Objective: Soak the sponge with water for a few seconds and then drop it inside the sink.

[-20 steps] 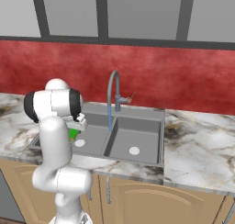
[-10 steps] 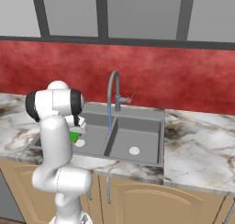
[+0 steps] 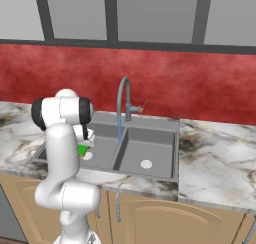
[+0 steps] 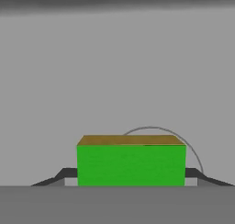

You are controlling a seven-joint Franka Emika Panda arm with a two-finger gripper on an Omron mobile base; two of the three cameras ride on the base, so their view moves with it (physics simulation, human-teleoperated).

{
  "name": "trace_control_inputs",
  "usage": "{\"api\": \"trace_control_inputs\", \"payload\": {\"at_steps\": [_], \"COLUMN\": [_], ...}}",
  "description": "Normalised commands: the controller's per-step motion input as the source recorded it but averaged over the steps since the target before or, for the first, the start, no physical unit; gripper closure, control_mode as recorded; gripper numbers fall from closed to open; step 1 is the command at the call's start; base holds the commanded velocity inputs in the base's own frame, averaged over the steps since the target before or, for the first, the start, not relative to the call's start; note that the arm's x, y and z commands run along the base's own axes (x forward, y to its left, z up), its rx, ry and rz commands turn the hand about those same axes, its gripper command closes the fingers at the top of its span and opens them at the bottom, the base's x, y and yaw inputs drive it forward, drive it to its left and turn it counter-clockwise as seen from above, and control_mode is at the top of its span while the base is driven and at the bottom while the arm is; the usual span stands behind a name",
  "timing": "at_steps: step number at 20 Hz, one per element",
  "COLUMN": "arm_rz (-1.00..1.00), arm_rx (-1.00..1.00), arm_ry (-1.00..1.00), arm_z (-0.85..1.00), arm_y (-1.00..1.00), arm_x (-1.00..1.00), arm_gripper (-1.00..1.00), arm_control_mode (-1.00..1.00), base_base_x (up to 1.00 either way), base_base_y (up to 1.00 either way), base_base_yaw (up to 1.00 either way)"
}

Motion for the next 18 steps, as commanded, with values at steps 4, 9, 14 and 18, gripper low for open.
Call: {"api": "trace_control_inputs", "payload": {"at_steps": [4, 9, 14, 18], "arm_rz": [0.0, 0.0, 0.0, 0.0], "arm_rx": [0.0, -0.01, -0.01, -0.01], "arm_ry": [0.0, 0.0, 0.0, -0.01], "arm_z": [-0.33, -0.23, -0.13, -0.12], "arm_y": [0.0, 0.0, 0.0, 0.0], "arm_x": [0.0, 0.0, 0.0, 0.0], "arm_gripper": [1.0, 1.0, 1.0, 1.0], "arm_control_mode": [-1.0, -1.0, -1.0, -1.0], "base_base_x": [0.0, 0.0, 0.0, 0.0], "base_base_y": [0.0, 0.0, 0.0, 0.0], "base_base_yaw": [0.0, 0.0, 0.0, 0.0]}}
